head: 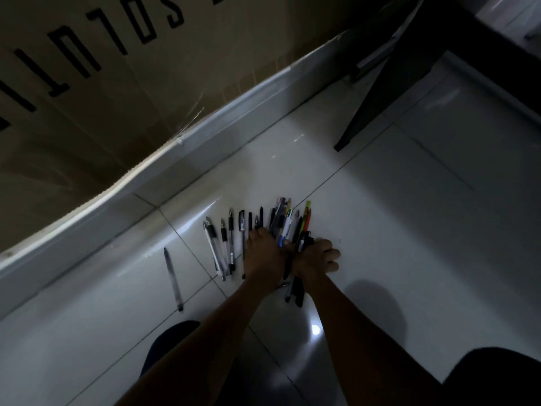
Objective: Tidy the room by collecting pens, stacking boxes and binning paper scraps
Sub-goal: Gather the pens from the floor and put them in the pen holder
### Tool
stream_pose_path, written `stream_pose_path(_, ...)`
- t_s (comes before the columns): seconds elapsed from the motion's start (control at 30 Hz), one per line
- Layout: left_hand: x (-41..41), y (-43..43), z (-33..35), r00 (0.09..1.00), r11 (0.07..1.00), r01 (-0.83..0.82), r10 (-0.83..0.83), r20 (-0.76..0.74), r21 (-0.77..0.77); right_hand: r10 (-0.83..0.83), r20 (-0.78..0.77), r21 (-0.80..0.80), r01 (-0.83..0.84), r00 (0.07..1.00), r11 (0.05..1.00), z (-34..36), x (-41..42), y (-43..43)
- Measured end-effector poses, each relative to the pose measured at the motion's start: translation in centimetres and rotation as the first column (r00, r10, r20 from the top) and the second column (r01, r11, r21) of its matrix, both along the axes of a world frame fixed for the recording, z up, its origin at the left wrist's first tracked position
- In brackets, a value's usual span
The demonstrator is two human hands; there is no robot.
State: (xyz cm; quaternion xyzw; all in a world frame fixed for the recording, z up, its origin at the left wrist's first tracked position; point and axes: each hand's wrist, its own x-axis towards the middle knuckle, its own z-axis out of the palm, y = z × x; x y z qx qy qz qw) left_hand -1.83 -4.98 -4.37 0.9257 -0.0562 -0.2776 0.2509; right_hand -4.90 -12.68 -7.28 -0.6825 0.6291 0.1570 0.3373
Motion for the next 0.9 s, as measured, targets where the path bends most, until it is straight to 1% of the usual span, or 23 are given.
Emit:
stream_pose_path(0.13,0.3,0.4,0.0,0.999,0.999,0.033,-0.033,-0.033,-0.007,-0.041,0.019,0.038,0.04,0.999,0.998,0.1,-0.1,0.2)
stream_pose_path(0.27,0.7,0.5,0.0,0.995,0.997,0.066,-0.069,-0.07,-0.049,-0.013,-0.031,0.007,0.013,0.999,1.0,0.3,0.0,0.2)
stream_pose_path(0.33,1.1,0.5,0.1,0.993,0.997,0.071,-0.075,-0.094,-0.043,-0.01,-0.057,0.001,0.01,0.998,1.0,0.5,0.3,0.6)
stream_pose_path(0.4,1.6,0.4,0.2,0.99,0.998,0.061,-0.064,-0.128,-0.026,-0.008,-0.068,-0.039,0.005,0.998,0.999,0.6,0.1,0.6)
stream_pose_path(0.5,1.7,-0.2,0.2,0.986,1.0,0.017,-0.02,-0.168,-0.019,0.194,-0.027,-0.004,-0.194,0.981,0.981,0.4,-0.4,0.1)
stream_pose_path(0.53,1.5,-0.4,0.2,0.985,1.0,0.006,-0.009,-0.17,-0.019,0.192,-0.047,-0.019,-0.193,0.98,0.981,0.4,-0.3,0.1)
stream_pose_path(0.6,1.2,-0.6,0.3,0.988,1.0,-0.024,0.022,-0.15,-0.009,0.081,-0.096,-0.069,-0.088,0.992,0.994,1.0,0.0,0.4)
stream_pose_path(0.7,0.7,-0.5,0.3,0.975,0.991,-0.131,0.124,-0.184,-0.027,0.087,-0.133,0.041,-0.082,0.987,0.996,1.3,0.8,0.8)
stream_pose_path(0.77,0.5,-0.5,0.3,0.962,0.984,-0.173,0.162,-0.22,-0.032,0.028,-0.12,0.094,-0.017,0.992,0.995,1.4,0.8,0.4)
stream_pose_path(0.87,0.2,-0.4,0.5,0.961,0.985,-0.172,0.167,-0.219,-0.004,0.008,-0.109,0.142,0.008,0.994,0.99,1.6,0.9,-0.9)
stream_pose_path(0.9,0.1,-0.5,0.6,0.965,0.987,-0.163,0.159,-0.207,0.0,-0.04,-0.085,0.172,0.055,0.996,0.984,1.7,1.0,-1.3)
